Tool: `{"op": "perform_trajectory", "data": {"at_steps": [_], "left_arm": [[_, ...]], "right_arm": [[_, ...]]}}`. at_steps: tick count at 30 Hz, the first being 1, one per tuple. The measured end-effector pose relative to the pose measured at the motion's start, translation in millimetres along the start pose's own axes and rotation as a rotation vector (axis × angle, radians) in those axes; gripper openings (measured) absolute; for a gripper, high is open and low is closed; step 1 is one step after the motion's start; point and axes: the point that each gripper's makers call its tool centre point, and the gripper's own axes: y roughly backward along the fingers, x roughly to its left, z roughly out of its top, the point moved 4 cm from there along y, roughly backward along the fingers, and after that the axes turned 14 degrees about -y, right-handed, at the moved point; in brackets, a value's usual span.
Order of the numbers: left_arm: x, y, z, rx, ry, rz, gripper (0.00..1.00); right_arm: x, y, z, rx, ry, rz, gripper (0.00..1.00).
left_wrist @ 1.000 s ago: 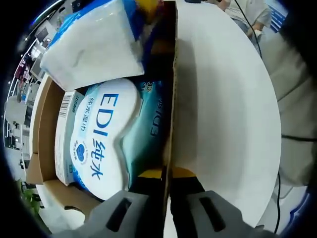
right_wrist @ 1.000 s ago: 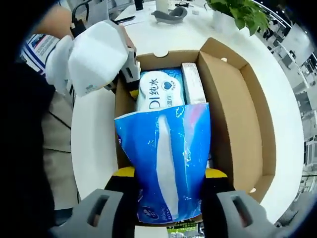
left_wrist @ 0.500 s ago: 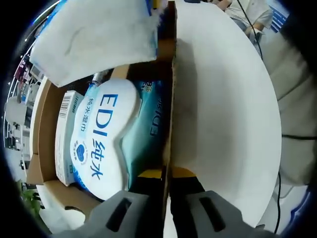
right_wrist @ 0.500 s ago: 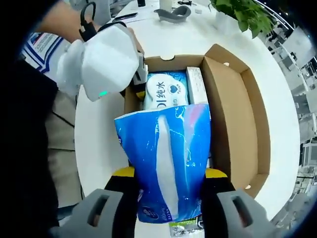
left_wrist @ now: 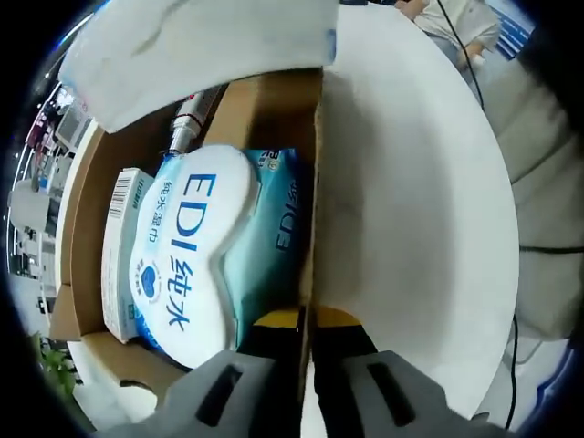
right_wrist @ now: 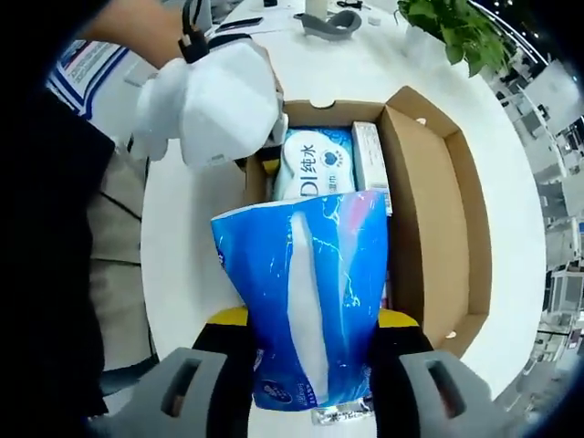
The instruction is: Operate the shoe box by opening the lid, removing the specified soft item, and placing it in the target area until the item is outside and the box remains undamaged.
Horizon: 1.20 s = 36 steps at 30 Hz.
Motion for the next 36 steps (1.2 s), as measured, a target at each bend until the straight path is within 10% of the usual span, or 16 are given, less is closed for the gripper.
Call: {"op": "perform_trajectory", "data": {"at_steps": [36], "left_arm": [[-0.5,0,-0.9,0.001,-0.001,0.003,0.01]], "right_arm": [[5,34,-36.5,-0.050,-0.040,-0.054,0.46]]}}
